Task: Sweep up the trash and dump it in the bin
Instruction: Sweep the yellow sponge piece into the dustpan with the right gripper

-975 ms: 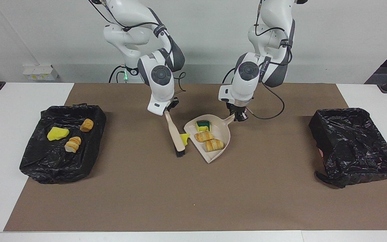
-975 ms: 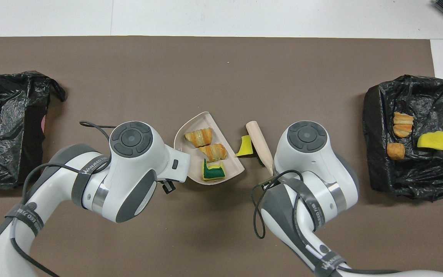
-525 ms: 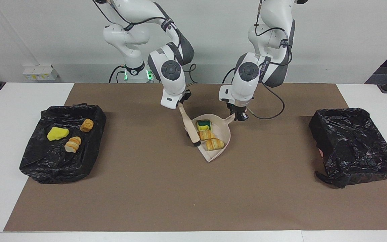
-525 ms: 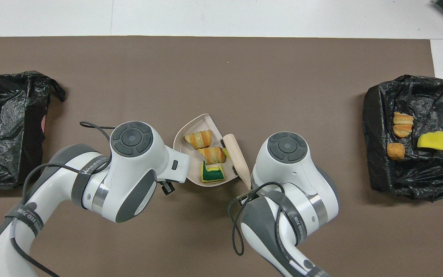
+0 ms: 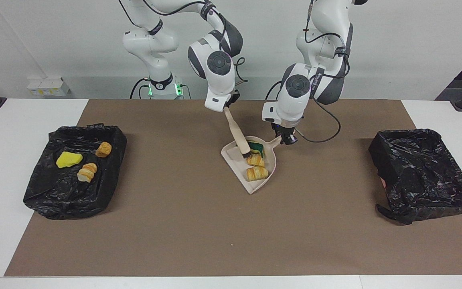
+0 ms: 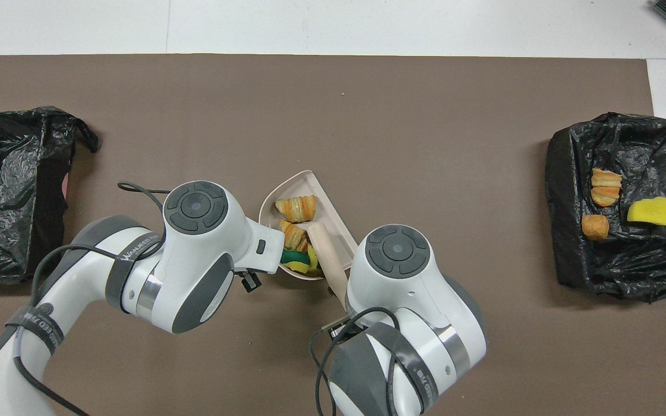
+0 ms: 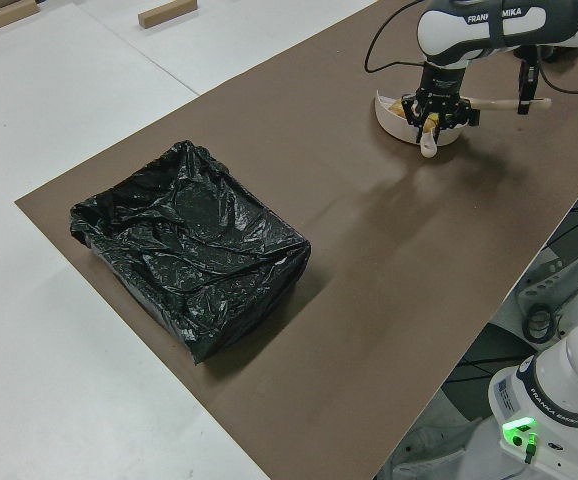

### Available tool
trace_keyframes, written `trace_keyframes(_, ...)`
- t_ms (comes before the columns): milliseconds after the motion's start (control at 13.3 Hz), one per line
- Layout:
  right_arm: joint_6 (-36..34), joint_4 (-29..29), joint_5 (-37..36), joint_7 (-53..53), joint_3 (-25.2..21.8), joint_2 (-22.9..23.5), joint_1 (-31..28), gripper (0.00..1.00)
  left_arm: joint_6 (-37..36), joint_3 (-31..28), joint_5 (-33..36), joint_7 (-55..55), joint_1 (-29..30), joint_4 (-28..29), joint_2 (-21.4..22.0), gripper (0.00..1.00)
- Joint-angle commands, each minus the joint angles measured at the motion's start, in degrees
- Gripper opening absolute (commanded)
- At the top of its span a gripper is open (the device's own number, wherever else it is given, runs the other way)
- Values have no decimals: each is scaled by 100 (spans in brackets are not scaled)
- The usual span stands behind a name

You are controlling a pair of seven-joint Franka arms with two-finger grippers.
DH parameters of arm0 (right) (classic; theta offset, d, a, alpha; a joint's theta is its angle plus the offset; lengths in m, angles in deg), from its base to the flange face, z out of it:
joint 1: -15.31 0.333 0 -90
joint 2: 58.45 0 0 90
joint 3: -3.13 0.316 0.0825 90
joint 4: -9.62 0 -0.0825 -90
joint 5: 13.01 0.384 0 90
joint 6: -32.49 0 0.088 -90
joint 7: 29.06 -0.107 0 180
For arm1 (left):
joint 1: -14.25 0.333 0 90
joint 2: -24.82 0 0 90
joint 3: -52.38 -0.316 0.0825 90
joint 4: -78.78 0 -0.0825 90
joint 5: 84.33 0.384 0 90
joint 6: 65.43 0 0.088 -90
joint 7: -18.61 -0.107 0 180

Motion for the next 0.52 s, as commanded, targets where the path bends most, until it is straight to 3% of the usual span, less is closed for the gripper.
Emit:
trace_keyframes(0, 17, -22, 161, 2, -4, -69, -74, 0, -107, -36, -57, 14, 22, -42, 63, 0)
trace_keyframes(450, -79, 531, 161, -375, -5, 19, -127, 0, -141, -71, -57, 41, 40, -33, 63, 0)
